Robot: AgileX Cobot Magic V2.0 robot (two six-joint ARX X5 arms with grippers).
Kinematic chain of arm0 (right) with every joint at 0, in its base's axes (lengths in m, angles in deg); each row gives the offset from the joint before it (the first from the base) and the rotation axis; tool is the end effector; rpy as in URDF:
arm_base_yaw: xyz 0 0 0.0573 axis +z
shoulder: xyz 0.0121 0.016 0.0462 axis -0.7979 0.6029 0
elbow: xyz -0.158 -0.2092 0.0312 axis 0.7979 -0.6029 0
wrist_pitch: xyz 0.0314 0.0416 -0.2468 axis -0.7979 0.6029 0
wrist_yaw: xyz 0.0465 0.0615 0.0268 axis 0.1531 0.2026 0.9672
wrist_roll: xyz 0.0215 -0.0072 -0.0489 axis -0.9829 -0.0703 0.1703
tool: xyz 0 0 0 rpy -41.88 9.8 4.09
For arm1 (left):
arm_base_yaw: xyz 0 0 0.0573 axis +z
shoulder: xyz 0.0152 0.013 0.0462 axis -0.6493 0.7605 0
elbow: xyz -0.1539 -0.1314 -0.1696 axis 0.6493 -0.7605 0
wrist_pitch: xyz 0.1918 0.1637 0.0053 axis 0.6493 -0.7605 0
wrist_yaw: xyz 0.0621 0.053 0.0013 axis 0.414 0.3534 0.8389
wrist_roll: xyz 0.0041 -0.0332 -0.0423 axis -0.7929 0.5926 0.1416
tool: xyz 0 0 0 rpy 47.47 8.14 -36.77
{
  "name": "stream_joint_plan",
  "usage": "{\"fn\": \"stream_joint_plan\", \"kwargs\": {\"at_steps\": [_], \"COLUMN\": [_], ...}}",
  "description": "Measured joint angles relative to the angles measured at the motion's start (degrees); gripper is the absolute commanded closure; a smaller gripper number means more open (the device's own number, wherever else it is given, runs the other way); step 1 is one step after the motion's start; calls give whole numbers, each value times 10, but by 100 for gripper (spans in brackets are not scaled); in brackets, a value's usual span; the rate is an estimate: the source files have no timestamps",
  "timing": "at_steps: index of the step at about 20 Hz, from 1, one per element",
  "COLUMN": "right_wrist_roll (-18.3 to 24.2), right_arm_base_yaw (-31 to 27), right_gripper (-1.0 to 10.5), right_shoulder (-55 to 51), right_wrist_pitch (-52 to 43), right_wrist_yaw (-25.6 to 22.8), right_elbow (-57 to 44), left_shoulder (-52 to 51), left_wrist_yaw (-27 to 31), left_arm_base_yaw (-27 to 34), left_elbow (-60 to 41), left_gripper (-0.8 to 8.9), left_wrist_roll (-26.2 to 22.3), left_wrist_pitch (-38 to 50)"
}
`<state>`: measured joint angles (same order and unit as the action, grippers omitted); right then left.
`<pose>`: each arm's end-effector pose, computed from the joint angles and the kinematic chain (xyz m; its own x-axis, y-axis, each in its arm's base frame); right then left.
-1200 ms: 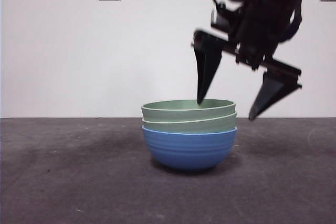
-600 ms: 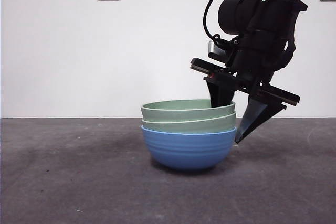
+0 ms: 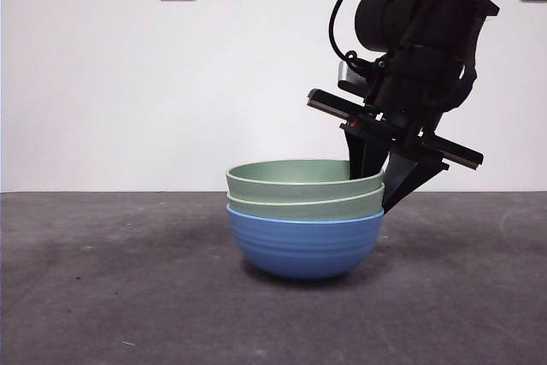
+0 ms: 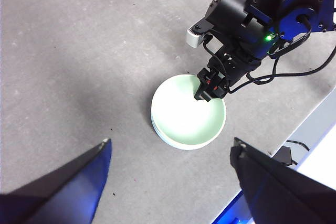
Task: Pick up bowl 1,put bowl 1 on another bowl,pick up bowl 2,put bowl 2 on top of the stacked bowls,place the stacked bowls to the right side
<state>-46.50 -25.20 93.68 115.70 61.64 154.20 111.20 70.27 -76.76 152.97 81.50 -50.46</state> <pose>0.2992 0.1649 0.1970 0.1851 0.3658 -0.9121 -0.2807 0.9092 0.3076 0.1532 -0.1153 0.4612 0.5524 -0.5058 -0.6626 0.6197 0.7808 -0.0794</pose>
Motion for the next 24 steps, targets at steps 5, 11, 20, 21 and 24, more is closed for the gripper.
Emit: {"fn": "stream_joint_plan", "kwargs": {"at_steps": [5, 11, 20, 21, 24], "right_wrist_roll": [3, 21, 40, 43, 47], "right_arm_base_yaw": [-32, -144, -252, -252, -252], "right_gripper": [959, 959, 959, 959, 959], "right_shoulder": [-53, -60, -32, -23, -7], "right_wrist_pitch": [-12, -16, -37, -37, -45], "right_wrist_yaw": [-2, -4, -5, -5, -4], "right_elbow": [0, 0, 0, 0, 0], "left_shoulder": [0, 0, 0, 0, 0], "left_wrist_yaw": [0, 0, 0, 0, 0], "left_arm_base_yaw": [0, 0, 0, 0, 0], "left_elbow": [0, 0, 0, 0, 0], "left_gripper": [432, 432, 432, 432, 432], "left_wrist_roll": [0, 0, 0, 0, 0], "left_wrist_pitch": [0, -9, -8, -8, -8]}}
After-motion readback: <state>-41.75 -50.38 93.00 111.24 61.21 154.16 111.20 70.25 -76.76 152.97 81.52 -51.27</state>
